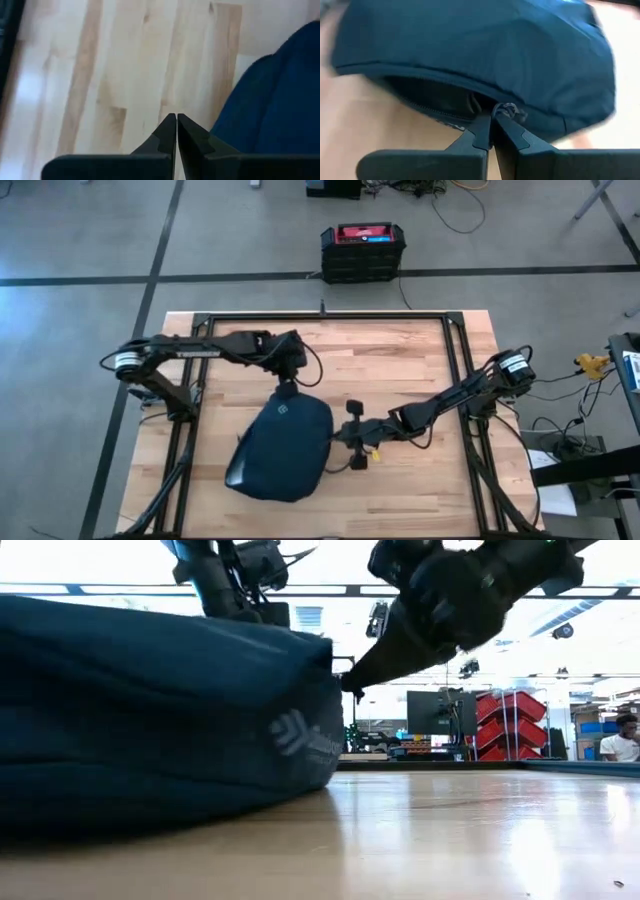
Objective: Unpack backpack
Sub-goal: Close the dark blue backpack
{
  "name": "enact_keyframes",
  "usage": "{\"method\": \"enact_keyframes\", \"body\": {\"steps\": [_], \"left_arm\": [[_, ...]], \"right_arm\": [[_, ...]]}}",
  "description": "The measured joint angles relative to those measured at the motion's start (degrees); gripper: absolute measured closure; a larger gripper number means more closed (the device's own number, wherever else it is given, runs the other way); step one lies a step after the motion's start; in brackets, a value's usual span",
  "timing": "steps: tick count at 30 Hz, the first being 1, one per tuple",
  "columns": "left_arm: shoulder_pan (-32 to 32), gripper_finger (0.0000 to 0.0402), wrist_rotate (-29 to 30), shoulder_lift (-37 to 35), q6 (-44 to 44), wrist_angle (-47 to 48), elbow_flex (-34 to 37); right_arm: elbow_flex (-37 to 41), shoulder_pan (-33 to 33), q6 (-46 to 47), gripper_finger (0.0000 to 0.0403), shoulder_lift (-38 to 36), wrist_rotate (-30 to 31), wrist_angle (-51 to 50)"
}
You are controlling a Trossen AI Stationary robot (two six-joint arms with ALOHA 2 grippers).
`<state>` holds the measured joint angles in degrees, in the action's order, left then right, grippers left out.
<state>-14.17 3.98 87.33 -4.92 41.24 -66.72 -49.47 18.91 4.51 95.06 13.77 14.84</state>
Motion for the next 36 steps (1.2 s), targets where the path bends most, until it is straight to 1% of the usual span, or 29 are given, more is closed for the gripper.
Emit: {"method": "enact_keyframes", "body": {"steps": [2,4,7,9,13,16,19,23,26,30,36], "left_arm": [[-0.13,0.0401,-0.60,-1.33,0.27,0.24,0.00],[-0.21,0.0401,-5.17,-1.95,0.47,-1.11,0.02],[1.63,0.0401,-13.98,-1.53,1.06,-6.68,0.09],[3.13,0.0397,-16.96,-0.38,1.15,-10.87,0.09],[4.94,0.0364,-18.34,4.65,-0.55,-14.98,0.09],[5.15,0.0323,-18.11,8.75,-3.34,-16.16,-0.50],[5.05,0.0274,-19.54,12.06,-3.94,-17.32,-3.16],[5.09,0.0211,-26.09,15.61,-5.37,-16.75,-6.85],[5.15,0.0176,-31.15,18.05,-6.15,-16.28,-8.49],[5.14,0.0154,-31.46,20.61,-6.85,-16.31,-8.79],[5.19,0.0156,-31.79,21.49,-7.07,-16.33,-8.61]], "right_arm": [[0.00,0.76,0.22,0.0403,0.05,-1.16,0.93],[0.00,1.10,-0.02,0.0403,0.12,-0.65,0.69],[0.00,0.89,-0.12,0.0403,0.21,0.89,-0.02],[0.00,0.68,-0.40,0.0403,0.21,1.35,-0.25],[0.00,0.60,-0.02,0.0403,0.21,1.26,-1.05],[0.00,0.60,-0.01,0.0403,0.23,1.28,-1.36],[0.00,0.58,0.01,0.0403,0.23,1.30,-1.36],[0.00,0.58,0.01,0.0403,0.25,1.29,-1.94],[0.00,0.58,0.01,0.0403,0.25,1.30,-2.19],[0.00,0.58,0.03,0.0403,0.27,1.30,-2.57],[0.02,0.56,0.01,0.0403,0.27,1.30,-2.63]]}}
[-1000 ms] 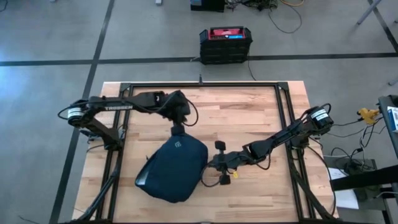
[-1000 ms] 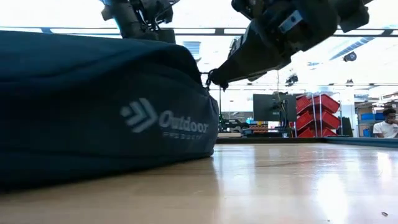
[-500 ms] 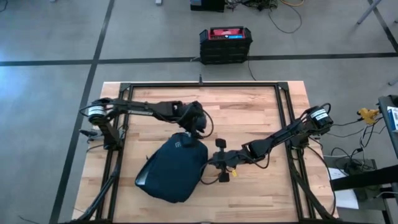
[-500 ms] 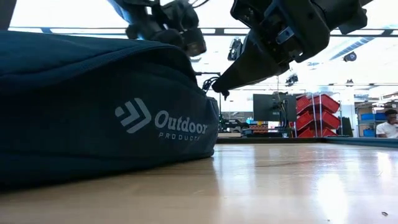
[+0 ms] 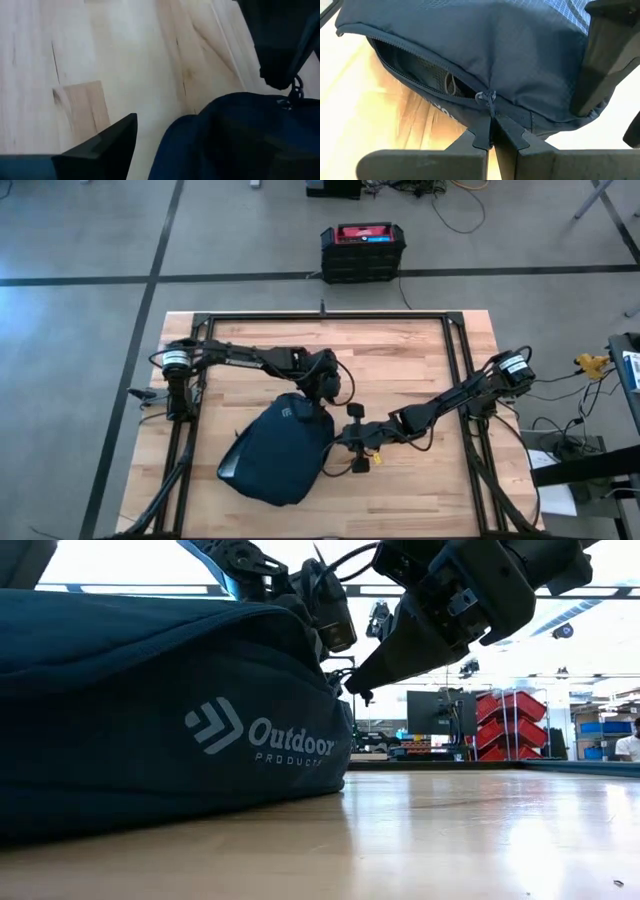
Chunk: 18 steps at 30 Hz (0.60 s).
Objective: Unpack backpack
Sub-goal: Close the dark blue backpack
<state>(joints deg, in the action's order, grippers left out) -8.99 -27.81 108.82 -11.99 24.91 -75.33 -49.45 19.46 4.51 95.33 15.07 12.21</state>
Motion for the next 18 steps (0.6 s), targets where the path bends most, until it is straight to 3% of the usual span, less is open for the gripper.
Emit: {"method": "enact_keyframes", "body": {"steps": [5,7,11,18], "left_arm": [[0.29,0.0202,-6.10,0.10,-0.59,0.02,0.04],[0.69,0.0246,-6.23,0.10,-0.89,0.45,0.04],[1.11,0.0372,-6.25,0.10,-1.99,2.16,0.09],[1.13,0.0401,-1.77,-0.02,-1.27,2.19,0.03]], "right_arm": [[0.00,-0.18,-0.02,0.0403,0.00,0.00,0.01],[0.00,-0.37,-0.02,0.0403,0.00,0.00,0.04],[0.00,-0.37,-0.11,0.0403,0.00,0.01,0.04],[0.00,-0.37,-0.04,0.0403,0.00,0.02,0.04]]}}
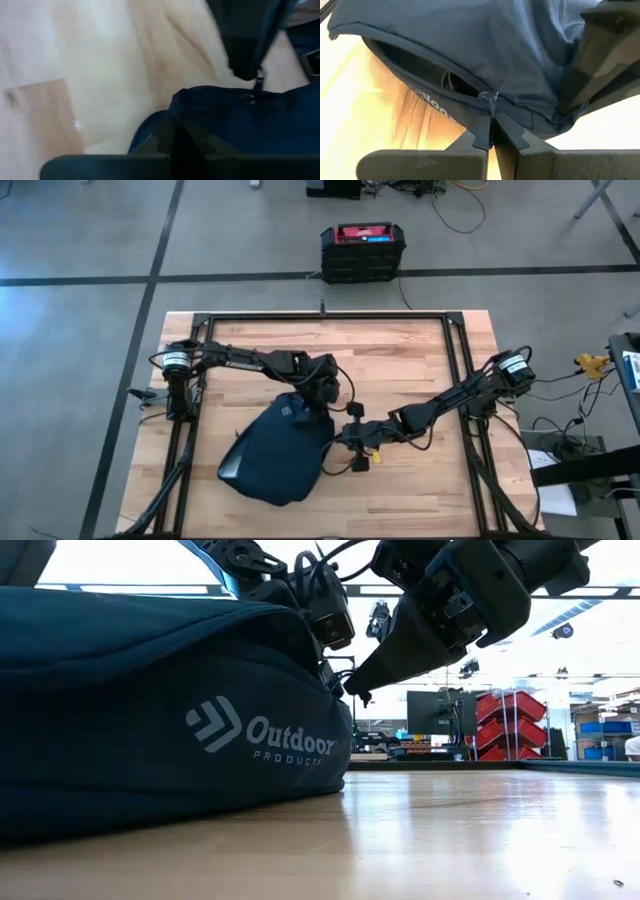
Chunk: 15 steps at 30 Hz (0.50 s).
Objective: Unpack backpack
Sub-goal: Close the dark blue backpack
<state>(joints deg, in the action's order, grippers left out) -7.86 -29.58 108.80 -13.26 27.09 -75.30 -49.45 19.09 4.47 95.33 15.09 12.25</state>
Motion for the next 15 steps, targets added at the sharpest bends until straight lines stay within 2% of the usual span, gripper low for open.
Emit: {"method": "enact_keyframes", "body": {"steps": [5,15], "left_arm": [[-0.66,0.0401,5.76,-1.19,-0.30,2.01,-0.92],[-5.59,0.0401,18.84,-6.34,-0.69,12.28,-0.58]], "right_arm": [[0.00,0.17,1.72,0.0403,0.00,0.12,-0.01],[0.00,3.43,5.73,0.0403,0.02,0.07,0.11]]}}
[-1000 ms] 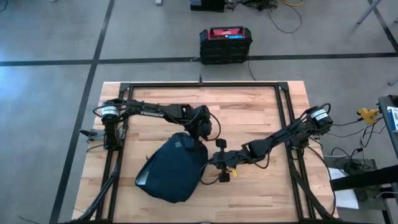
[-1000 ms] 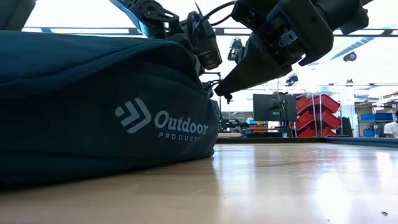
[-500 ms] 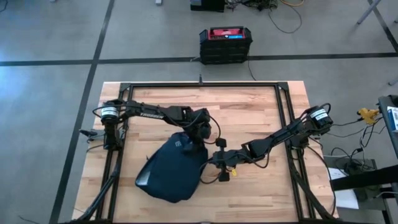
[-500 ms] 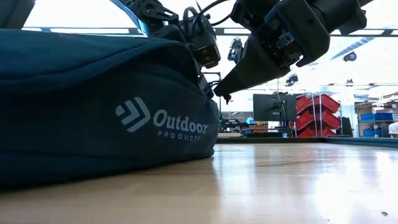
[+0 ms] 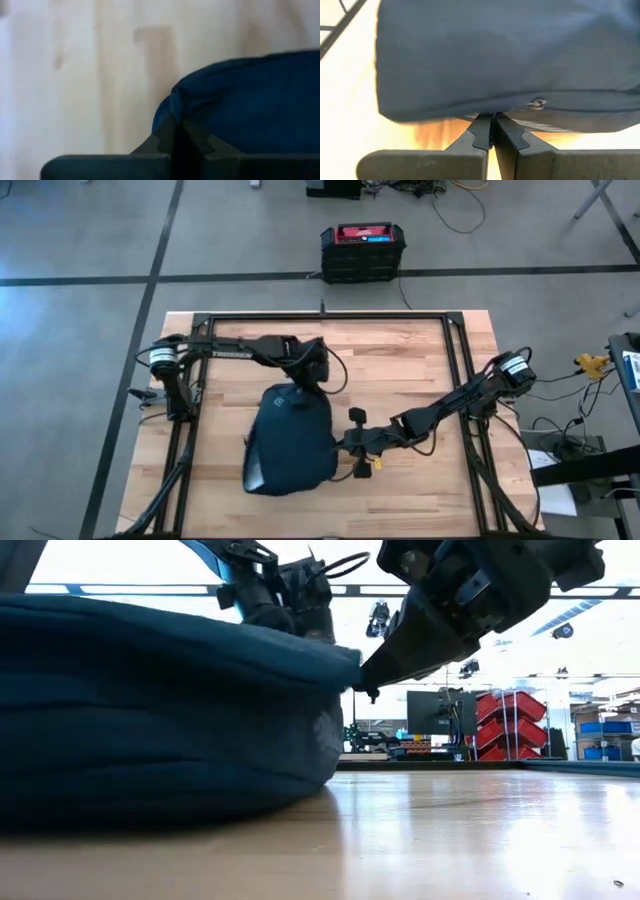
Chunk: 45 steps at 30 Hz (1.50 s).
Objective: Unpack backpack
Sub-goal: Close the dark blue backpack
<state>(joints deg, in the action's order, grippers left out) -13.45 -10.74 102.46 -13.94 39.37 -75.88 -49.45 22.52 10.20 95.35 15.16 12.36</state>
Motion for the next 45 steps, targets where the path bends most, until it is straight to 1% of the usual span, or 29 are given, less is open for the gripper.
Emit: {"method": "enact_keyframes", "body": {"steps": [3,5,8,11,13,16,19,23,27,30,33,35,37,39,43,45], "left_arm": [[-1.92,0.0401,3.79,-2.40,0.58,3.07,1.16],[-3.23,0.0402,5.14,-4.07,1.36,4.68,2.05],[-4.63,0.0402,7.49,-6.55,3.22,7.00,3.59],[-5.68,0.0402,11.11,-9.32,5.84,8.88,6.20],[-6.27,0.0402,12.58,-11.31,8.69,9.60,8.36],[-6.43,0.0402,12.82,-14.52,13.40,9.58,12.26],[-5.42,0.0402,13.72,-17.71,17.97,10.16,16.24],[-2.18,0.0401,14.27,-22.26,25.54,9.95,21.90],[3.18,0.0401,14.40,-26.44,34.62,9.70,27.58],[8.48,0.0401,14.23,-29.24,43.85,9.27,30.82],[14.76,0.0401,13.93,-31.23,54.62,8.84,32.55],[19.17,0.0401,13.94,-32.36,58.47,8.21,32.61],[23.22,0.0401,15.61,-33.35,60.61,8.11,32.05],[25.93,0.0401,17.24,-34.27,61.48,9.00,30.50],[27.30,0.0388,21.02,-35.82,60.66,14.96,24.87],[26.83,0.0377,27.51,-36.52,57.19,17.38,21.33]], "right_arm": [[0.00,1.56,0.44,0.0403,0.00,-0.47,0.35],[0.00,2.51,0.45,0.0403,0.00,-0.60,0.31],[0.00,3.72,0.43,0.0403,0.00,-0.63,0.35],[0.00,4.28,0.42,0.0403,0.00,-1.86,0.55],[0.00,4.26,-0.01,0.0403,0.00,-2.02,0.79],[0.00,3.52,-2.02,0.0403,0.00,-1.30,0.51],[0.00,0.72,-2.84,0.0403,-0.13,-0.63,-1.12],[0.00,-5.62,-4.36,0.0403,-0.64,-0.18,-6.56],[0.00,-12.83,-7.84,0.0403,-1.88,-0.12,-13.09],[0.00,-18.29,-11.85,0.0403,-3.06,1.14,-16.46],[0.00,-23.18,-16.29,0.0403,-3.88,2.88,-16.72],[0.00,-25.88,-18.54,0.0403,-3.93,2.93,-15.55],[0.00,-27.59,-20.13,0.0403,-3.93,2.63,-14.66],[0.00,-28.49,-21.10,0.0403,-3.82,2.32,-13.71],[0.01,-28.37,-22.59,0.0403,-3.80,2.37,-12.79],[0.00,-27.81,-22.79,0.0403,-3.80,2.39,-12.13]]}}
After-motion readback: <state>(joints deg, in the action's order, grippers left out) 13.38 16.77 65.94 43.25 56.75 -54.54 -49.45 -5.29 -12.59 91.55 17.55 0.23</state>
